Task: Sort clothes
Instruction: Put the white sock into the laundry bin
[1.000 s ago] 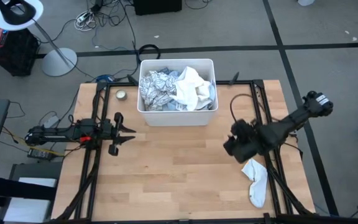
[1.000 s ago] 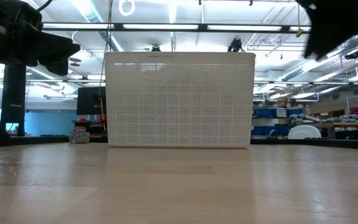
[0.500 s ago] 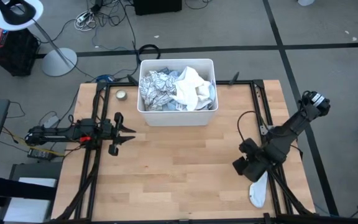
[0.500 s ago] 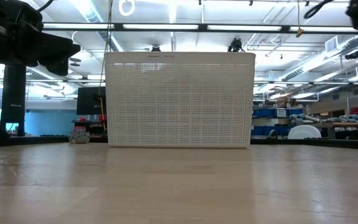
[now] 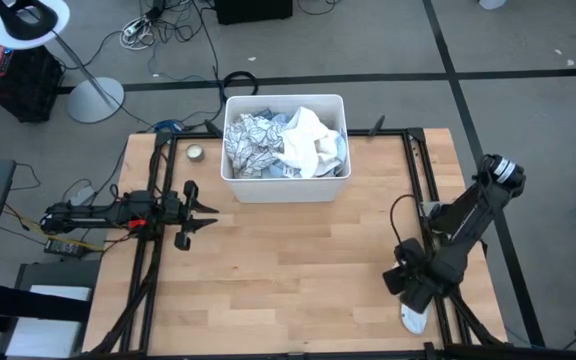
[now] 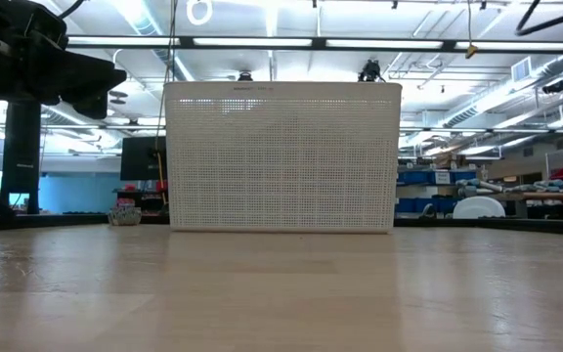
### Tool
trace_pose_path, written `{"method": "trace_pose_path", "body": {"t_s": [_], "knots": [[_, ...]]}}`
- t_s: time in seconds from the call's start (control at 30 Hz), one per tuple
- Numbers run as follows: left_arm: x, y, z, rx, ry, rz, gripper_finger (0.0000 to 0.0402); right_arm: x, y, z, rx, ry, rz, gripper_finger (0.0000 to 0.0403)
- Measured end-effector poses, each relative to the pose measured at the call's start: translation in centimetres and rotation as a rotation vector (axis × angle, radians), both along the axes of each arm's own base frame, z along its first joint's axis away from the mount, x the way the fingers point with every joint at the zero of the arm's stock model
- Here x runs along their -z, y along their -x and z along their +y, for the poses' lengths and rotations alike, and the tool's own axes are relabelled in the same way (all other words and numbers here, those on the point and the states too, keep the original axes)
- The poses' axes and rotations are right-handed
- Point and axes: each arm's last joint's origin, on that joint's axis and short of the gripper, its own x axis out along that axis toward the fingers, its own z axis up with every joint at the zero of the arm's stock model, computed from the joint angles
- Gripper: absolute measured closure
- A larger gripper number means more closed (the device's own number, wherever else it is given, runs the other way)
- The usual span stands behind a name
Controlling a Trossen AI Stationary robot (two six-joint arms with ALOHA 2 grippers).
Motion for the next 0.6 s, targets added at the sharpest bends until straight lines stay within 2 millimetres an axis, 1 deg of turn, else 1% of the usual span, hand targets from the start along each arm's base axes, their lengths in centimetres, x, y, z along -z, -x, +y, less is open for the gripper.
{"method": "trace_pose_path", "body": {"t_s": [0.13, 0.23, 0.33, 0.47, 0.6], "knots": [[0.0, 0.0, 0.0, 0.000, 0.000, 0.000, 0.0289, 1.0, 0.7, 1.1, 0.029, -0.001, -0.009, 0.0193], [0.0, 0.0, 0.0, 0.000, 0.000, 0.000, 0.0289, 2.5, 1.4, 1.8, 0.048, -0.058, -0.048, 0.0197], [0.0, 0.0, 0.0, 0.000, 0.000, 0.000, 0.0289, 3.9, 1.5, 2.2, 0.040, -0.131, -0.081, 0.0199], [0.0, 0.0, 0.0, 0.000, 0.000, 0.000, 0.0289, 5.5, 1.8, 1.8, 0.037, -0.154, -0.096, 0.0201], [0.0, 0.0, 0.0, 0.000, 0.001, 0.000, 0.0289, 6.4, 2.1, 1.3, 0.034, -0.139, -0.087, 0.0212]]}}
